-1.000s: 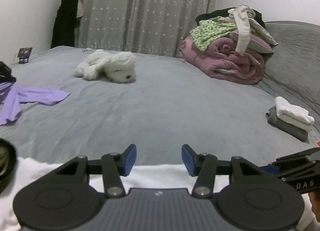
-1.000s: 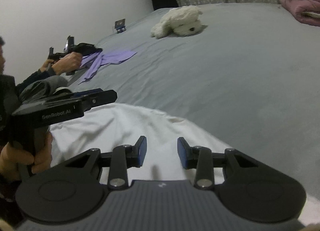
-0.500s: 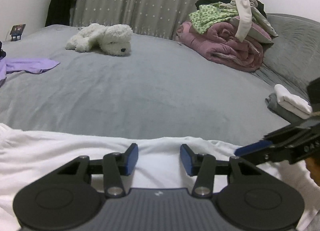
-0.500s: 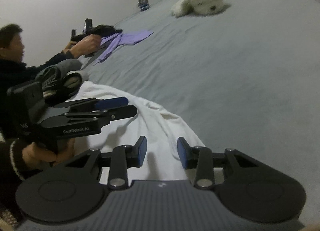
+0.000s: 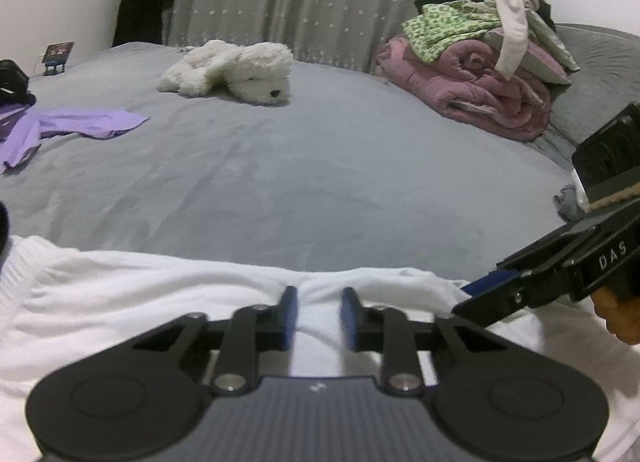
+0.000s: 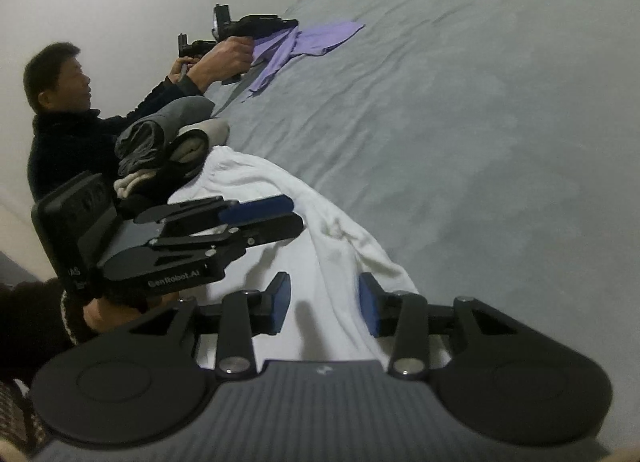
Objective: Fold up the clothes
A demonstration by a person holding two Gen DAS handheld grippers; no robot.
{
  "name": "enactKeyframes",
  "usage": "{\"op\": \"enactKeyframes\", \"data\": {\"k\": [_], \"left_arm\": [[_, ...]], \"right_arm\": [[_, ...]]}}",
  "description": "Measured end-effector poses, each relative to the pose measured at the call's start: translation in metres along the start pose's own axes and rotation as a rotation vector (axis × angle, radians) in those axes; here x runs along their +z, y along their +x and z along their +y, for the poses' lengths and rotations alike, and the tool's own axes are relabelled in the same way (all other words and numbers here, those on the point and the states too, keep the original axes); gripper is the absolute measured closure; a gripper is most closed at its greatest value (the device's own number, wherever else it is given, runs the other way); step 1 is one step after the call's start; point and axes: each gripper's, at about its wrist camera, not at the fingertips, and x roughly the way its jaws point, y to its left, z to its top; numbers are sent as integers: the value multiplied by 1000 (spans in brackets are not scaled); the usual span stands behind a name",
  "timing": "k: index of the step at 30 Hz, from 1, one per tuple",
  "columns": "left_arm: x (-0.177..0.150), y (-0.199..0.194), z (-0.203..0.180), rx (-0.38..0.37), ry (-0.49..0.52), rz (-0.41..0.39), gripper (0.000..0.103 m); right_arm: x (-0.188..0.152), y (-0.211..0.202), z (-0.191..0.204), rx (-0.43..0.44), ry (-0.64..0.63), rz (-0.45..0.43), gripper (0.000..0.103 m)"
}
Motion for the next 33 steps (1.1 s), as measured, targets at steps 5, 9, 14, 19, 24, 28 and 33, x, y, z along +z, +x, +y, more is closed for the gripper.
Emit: {"op": "enactKeyframes", "data": {"k": [5,9,14,19,24,28,33], "left_arm": [[1,-2,4,17,-12,13,85],[2,-3,8,30,-21,23,85],[4,-2,10,23,-40,34,85],[6,-1,13,16,-60,44,85],[8,-3,16,17,-70,46,86],[11,-6,20,23,-83,39,85],[15,-10,30,50,-109,29,86]], "right_arm": [[9,15,-3,86,31,12,49],[13,24,-2,124,54,-6,44],[14,26,-8,143,149,-86,44],[9,15,-21,141,290,-244,44],[-1,0,-32,125,384,-314,45],[-2,-4,-29,90,378,-283,46],[2,-1,-15,28,326,-243,48]]}}
